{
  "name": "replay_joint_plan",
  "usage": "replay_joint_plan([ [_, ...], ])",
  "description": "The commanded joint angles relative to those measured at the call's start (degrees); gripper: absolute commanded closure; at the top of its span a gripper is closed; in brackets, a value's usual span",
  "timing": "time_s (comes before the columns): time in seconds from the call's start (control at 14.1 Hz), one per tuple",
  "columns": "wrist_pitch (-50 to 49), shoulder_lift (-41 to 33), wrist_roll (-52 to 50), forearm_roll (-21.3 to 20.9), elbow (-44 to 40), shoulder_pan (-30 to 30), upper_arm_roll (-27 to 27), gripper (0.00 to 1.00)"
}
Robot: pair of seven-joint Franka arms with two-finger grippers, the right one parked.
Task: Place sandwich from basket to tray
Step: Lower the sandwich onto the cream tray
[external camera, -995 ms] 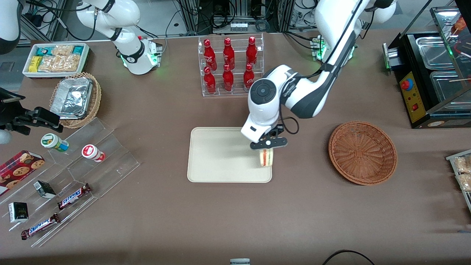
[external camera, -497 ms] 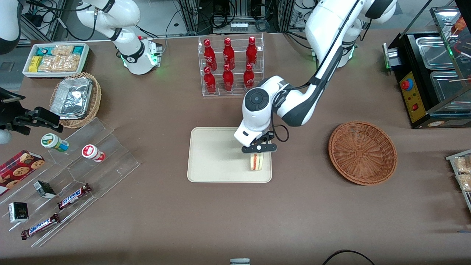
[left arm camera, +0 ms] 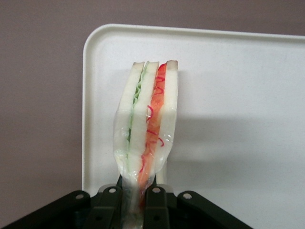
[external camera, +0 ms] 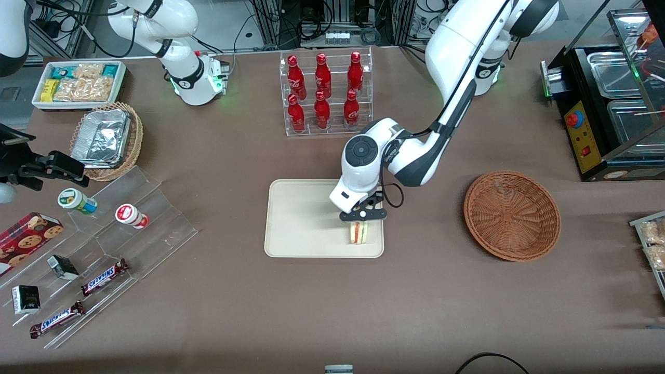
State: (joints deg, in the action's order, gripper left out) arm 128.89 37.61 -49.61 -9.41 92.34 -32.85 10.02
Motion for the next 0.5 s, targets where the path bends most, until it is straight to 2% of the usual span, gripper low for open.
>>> replay_joint_plan([
  [0.0, 0.7, 1.9, -0.6, -0.9, -2.3, -2.9, -1.0, 0.83],
  [0.07, 0.8, 2.0, -0.6, -0.9, -2.3, -2.9, -1.0, 0.78],
  [0.14, 0.8, 2.0, -0.6, -0.9, -2.3, -2.9, -1.0, 0.63],
  [0.21, 0.8, 1.9, -0.5, -0.9, -2.3, -2.9, -1.0, 0.38],
  [0.28, 0.8, 1.9, -0.5, -0.9, -2.3, -2.9, -1.0, 0.26],
  [0.43, 0.8, 1.9, -0.6, -1.0, -2.3, -2.9, -1.1, 0.26],
])
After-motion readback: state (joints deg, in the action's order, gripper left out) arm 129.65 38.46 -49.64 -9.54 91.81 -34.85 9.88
